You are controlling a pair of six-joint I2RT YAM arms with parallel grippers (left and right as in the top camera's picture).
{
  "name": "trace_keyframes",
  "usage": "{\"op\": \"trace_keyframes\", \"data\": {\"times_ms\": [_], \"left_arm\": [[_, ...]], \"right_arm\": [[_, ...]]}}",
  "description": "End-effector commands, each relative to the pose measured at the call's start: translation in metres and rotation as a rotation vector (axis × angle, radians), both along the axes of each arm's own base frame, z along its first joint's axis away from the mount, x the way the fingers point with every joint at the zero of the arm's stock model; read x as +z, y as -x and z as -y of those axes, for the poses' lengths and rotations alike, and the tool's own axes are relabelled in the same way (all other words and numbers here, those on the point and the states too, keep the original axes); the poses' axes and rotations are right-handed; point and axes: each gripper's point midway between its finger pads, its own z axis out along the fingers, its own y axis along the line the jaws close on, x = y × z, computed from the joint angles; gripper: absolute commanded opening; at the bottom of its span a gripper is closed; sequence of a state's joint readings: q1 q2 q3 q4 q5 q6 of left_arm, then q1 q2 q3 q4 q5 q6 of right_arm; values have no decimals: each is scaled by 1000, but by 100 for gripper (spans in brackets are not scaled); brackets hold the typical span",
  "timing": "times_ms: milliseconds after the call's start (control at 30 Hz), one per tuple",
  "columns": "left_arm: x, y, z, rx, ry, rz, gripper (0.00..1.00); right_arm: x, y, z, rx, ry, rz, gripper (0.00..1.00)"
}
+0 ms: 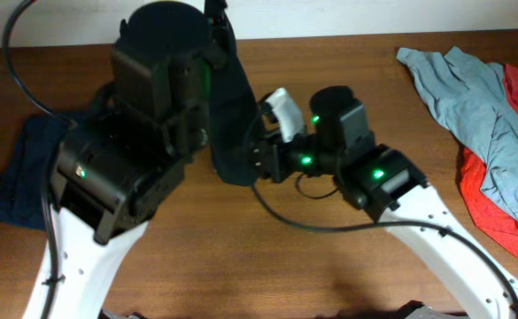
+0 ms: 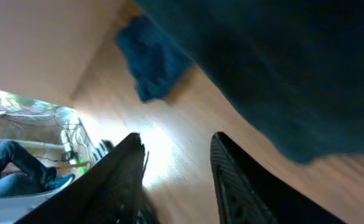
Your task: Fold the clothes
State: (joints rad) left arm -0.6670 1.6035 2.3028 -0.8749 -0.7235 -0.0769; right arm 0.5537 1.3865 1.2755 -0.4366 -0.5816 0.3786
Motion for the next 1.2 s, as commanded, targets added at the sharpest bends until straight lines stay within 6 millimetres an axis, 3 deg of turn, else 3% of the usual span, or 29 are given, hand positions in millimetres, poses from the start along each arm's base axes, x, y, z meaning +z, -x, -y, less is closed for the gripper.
{"op": "trace_keyframes", "data": {"times_ms": [0,67,200,367,667,867,1000,1067,1167], "left_arm": [[25,20,-30,192,40,87,0],[28,23,-28,197,43,96,0],[34,27,-30,198,37,108,0],[56,38,-37,190,39,155,0],[84,60,-19,133,28,227,1],[86,75,3,62,11,226,1],[84,93,-5,164,-61,193,1],[83,102,-16,241,-116,165,2],[83,104,-22,274,-127,153,1]], "right_arm": [[25,27,-34,94,-81,30,41],[25,30,-42,84,-70,54,43],[4,15,-28,-50,40,46,43],[-6,11,-21,-75,103,66,45],[0,14,-32,-22,55,74,46],[-5,-4,-44,-39,35,105,45],[-24,-31,-21,-171,123,99,44],[-38,-47,7,-271,199,72,42],[-44,-62,33,-340,225,45,40]]}}
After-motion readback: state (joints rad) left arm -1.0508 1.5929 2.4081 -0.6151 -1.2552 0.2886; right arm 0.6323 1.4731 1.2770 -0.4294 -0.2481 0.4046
